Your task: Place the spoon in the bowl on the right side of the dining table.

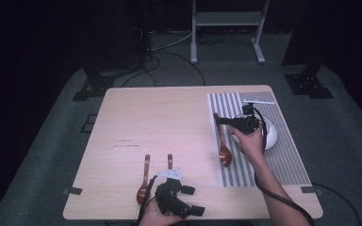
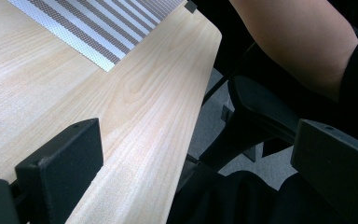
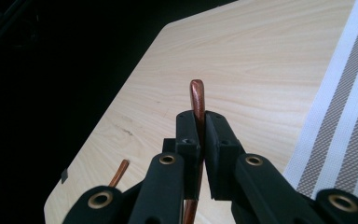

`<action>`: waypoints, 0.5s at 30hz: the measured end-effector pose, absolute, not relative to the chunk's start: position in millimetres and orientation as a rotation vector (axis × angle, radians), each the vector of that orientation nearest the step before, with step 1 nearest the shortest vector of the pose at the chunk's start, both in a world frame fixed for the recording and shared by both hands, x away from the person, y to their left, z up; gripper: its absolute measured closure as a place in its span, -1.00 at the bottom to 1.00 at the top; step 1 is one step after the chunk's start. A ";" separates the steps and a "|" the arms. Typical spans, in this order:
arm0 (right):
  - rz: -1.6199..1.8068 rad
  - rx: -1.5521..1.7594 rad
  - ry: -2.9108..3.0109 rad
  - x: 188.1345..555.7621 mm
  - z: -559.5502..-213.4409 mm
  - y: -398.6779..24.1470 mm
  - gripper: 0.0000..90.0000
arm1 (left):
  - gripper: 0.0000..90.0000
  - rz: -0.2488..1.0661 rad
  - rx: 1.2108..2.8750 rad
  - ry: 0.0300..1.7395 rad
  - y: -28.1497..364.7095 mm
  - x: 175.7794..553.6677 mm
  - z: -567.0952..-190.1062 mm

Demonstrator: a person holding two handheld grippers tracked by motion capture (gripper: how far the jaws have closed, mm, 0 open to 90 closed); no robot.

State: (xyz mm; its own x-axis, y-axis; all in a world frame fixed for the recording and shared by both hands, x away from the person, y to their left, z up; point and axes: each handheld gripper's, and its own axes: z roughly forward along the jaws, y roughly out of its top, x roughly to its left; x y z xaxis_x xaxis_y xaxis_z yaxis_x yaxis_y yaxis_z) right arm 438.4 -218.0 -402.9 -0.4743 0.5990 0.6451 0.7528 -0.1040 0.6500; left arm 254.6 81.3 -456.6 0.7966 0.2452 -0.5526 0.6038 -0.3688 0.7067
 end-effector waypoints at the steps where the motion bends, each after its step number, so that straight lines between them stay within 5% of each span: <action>1: -1.631 -1.531 -2.000 439.2 -402.0 -218.4 0.88 | -0.98 -0.437 1.955 0.636 81.4 254.7 -456.6; 15: -1.660 -1.611 -1.994 455.8 -386.0 -237.3 0.88 | -0.98 -0.439 1.955 0.639 82.1 256.4 -457.1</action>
